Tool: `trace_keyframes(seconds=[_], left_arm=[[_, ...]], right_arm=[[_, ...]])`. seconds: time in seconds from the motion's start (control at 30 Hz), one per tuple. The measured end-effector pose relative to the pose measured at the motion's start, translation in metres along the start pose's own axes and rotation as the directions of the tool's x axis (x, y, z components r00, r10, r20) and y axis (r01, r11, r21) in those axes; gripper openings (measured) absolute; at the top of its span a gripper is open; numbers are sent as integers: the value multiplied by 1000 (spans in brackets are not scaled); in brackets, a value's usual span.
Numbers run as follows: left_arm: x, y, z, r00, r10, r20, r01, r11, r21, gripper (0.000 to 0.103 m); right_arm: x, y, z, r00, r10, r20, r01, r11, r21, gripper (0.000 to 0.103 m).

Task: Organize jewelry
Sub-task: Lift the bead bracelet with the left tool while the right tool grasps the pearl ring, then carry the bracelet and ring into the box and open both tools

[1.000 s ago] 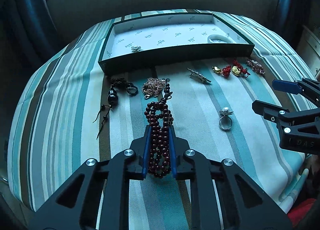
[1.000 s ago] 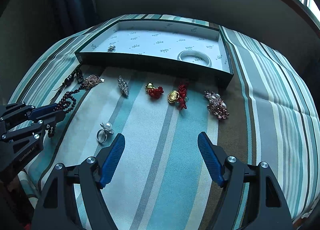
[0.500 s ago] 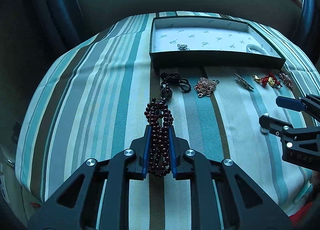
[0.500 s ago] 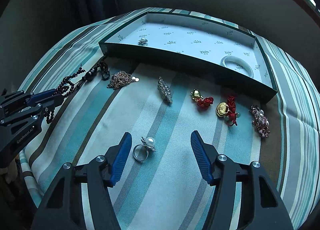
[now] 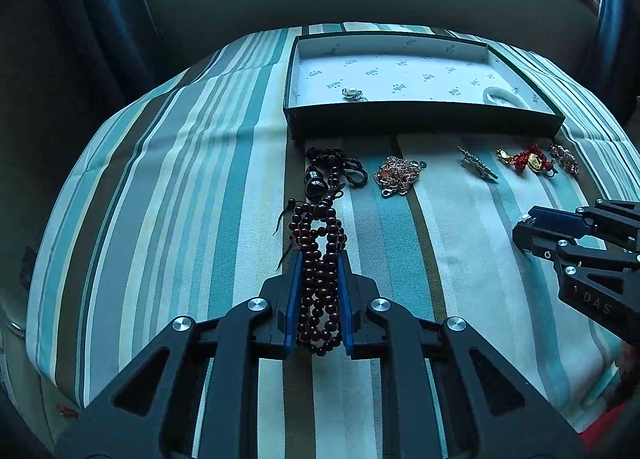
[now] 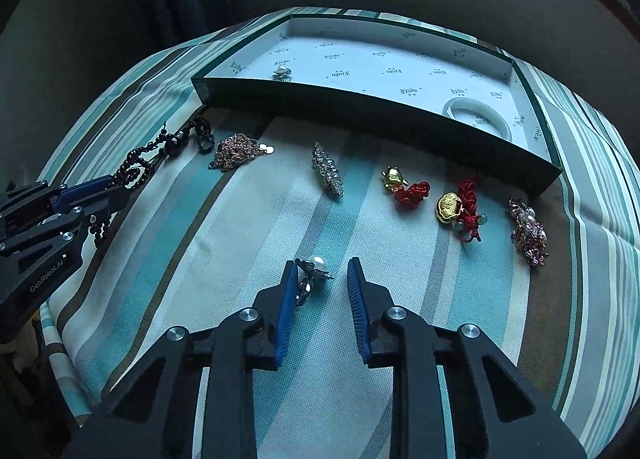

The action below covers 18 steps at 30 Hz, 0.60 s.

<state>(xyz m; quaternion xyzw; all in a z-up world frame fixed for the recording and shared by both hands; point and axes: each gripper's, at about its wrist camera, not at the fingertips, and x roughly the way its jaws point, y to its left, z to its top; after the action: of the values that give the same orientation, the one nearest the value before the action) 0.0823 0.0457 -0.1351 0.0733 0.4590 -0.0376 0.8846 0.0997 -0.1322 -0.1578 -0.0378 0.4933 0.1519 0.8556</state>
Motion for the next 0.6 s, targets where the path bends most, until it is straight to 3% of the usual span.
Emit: trace_keyframes(seconds=[0.33, 0.6], left_arm=[[-3, -8, 2, 1000, -20, 11, 20, 1000, 14, 16], [-14, -17, 19, 997, -68, 48, 67, 998, 22, 16]], right_arm=[[-8, -4, -2, 1000, -3, 17, 3, 1000, 8, 19], [-33, -19, 14, 996, -9, 94, 5, 999, 40, 19]])
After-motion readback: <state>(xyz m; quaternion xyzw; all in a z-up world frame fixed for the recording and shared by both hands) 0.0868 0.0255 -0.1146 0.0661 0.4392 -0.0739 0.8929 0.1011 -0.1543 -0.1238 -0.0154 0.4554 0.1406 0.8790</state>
